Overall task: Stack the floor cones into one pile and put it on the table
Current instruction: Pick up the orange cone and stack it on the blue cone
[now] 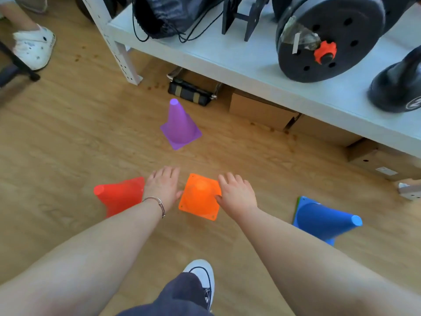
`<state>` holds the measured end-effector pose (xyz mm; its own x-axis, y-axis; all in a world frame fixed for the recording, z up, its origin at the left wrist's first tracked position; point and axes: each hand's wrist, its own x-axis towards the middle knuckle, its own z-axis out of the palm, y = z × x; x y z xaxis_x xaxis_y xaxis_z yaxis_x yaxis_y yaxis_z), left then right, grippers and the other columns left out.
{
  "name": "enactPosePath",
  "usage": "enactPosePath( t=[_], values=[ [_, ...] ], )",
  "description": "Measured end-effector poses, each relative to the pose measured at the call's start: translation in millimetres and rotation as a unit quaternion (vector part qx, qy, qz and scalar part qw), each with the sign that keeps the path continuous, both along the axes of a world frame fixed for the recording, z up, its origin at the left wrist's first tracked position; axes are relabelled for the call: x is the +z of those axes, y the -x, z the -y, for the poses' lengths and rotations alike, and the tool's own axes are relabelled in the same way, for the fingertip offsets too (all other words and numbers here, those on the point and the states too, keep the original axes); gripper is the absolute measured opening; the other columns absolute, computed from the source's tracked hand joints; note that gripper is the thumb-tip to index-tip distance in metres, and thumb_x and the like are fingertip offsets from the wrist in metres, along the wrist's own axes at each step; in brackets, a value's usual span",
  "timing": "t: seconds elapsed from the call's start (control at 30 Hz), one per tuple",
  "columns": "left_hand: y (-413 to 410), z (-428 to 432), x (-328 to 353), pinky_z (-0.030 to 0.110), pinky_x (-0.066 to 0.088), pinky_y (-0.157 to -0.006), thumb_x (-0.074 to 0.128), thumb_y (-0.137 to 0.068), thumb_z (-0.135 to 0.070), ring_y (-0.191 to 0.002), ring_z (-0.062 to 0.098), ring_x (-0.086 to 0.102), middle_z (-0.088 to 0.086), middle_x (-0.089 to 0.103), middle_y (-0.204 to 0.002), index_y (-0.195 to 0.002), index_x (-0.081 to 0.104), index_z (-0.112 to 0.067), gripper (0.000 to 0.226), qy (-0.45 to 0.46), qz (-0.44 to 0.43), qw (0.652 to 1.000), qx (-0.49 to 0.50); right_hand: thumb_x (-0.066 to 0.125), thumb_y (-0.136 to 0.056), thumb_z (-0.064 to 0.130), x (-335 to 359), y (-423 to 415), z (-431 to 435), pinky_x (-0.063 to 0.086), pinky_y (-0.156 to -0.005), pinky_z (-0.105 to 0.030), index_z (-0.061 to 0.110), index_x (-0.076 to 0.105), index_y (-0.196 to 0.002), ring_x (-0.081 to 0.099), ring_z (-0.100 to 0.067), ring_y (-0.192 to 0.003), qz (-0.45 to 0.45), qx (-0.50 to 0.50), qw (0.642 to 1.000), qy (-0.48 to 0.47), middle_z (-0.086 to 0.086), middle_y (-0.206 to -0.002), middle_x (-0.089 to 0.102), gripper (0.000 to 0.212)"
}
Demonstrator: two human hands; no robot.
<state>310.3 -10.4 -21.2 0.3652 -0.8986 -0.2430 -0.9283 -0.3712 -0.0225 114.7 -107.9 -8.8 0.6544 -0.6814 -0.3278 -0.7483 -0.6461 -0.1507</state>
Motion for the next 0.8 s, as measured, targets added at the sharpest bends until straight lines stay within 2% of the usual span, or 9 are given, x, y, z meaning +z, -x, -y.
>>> enactPosePath(
  t=[0.07, 0.17, 0.33, 0.53, 0.63, 0.8],
  values=[
    [2.3, 0.5, -11.0, 0.04, 0.041, -0.099, 0.066, -0.078, -0.046, -0.123, 0.027, 0.051, 0.006, 0.054, -0.131, -0.136, 0.04, -0.019, 0.069, -0.035, -0.024, 0.999, -0.016, 0.061, -0.086, 0.033, -10.3, -7.4, -7.2, 0.043, -0.087, -0.042, 0.022, 0.047, -0.129, 0.053, -0.032, -0.115, -0.018, 0.008, 1.0, -0.022, -0.006, -0.122, 0.055, 0.047],
    [4.7, 8.4, -22.3, 0.041, 0.039, -0.103, 0.062, -0.08, -0.04, -0.128, 0.028, 0.047, 0.006, 0.05, -0.138, -0.143, 0.031, -0.022, 0.072, -0.095, -0.082, 0.991, -0.039, 0.069, -0.082, 0.036, -18.1, -18.8, -9.1, 0.043, -0.094, -0.043, 0.024, 0.04, -0.137, 0.05, -0.031, -0.122, -0.042, -0.015, 0.996, -0.081, -0.007, -0.129, 0.053, 0.063],
    [7.1, 22.4, -30.1, 0.04, 0.042, -0.103, 0.067, -0.079, -0.03, -0.129, 0.029, 0.049, 0.009, 0.048, -0.143, -0.147, 0.024, -0.021, 0.081, -0.17, -0.17, 0.97, -0.03, 0.074, -0.081, 0.034, -26.8, -24.0, 1.0, 0.047, -0.094, -0.044, 0.024, 0.032, -0.143, 0.053, -0.035, -0.121, -0.034, -0.054, 0.981, -0.182, -0.012, -0.134, 0.051, 0.076],
    [14.7, 32.9, -33.8, 0.032, 0.041, -0.102, 0.079, -0.071, -0.027, -0.127, 0.026, 0.051, 0.007, 0.051, -0.142, -0.146, 0.033, -0.023, 0.088, -0.116, -0.279, 0.953, 0.015, 0.076, -0.08, 0.031, -22.2, 2.7, 20.2, 0.049, -0.092, -0.039, 0.027, 0.032, -0.147, 0.057, -0.034, -0.119, 0.019, -0.082, 0.971, -0.224, -0.013, -0.131, 0.055, 0.08],
    [25.5, 41.0, -27.7, 0.035, 0.044, -0.103, 0.082, -0.068, -0.027, -0.124, 0.022, 0.055, 0.006, 0.054, -0.139, -0.144, 0.038, -0.024, 0.089, -0.065, -0.334, 0.94, 0.034, 0.079, -0.076, 0.032, -11.0, 21.8, 34.4, 0.05, -0.092, -0.038, 0.028, 0.036, -0.144, 0.059, -0.034, -0.116, 0.06, -0.104, 0.968, -0.222, -0.013, -0.127, 0.061, 0.081],
    [50.0, 67.0, 7.9, 0.035, 0.047, -0.1, 0.084, -0.067, -0.024, -0.117, 0.019, 0.059, 0.004, 0.056, -0.136, -0.141, 0.043, -0.021, 0.085, -0.005, -0.367, 0.93, 0.03, 0.082, -0.074, 0.03, 17.3, 57.1, 54.7, 0.047, -0.099, -0.04, 0.025, 0.039, -0.14, 0.057, -0.027, -0.122, 0.155, -0.166, 0.944, -0.239, -0.003, -0.138, 0.058, 0.079]
  ],
)
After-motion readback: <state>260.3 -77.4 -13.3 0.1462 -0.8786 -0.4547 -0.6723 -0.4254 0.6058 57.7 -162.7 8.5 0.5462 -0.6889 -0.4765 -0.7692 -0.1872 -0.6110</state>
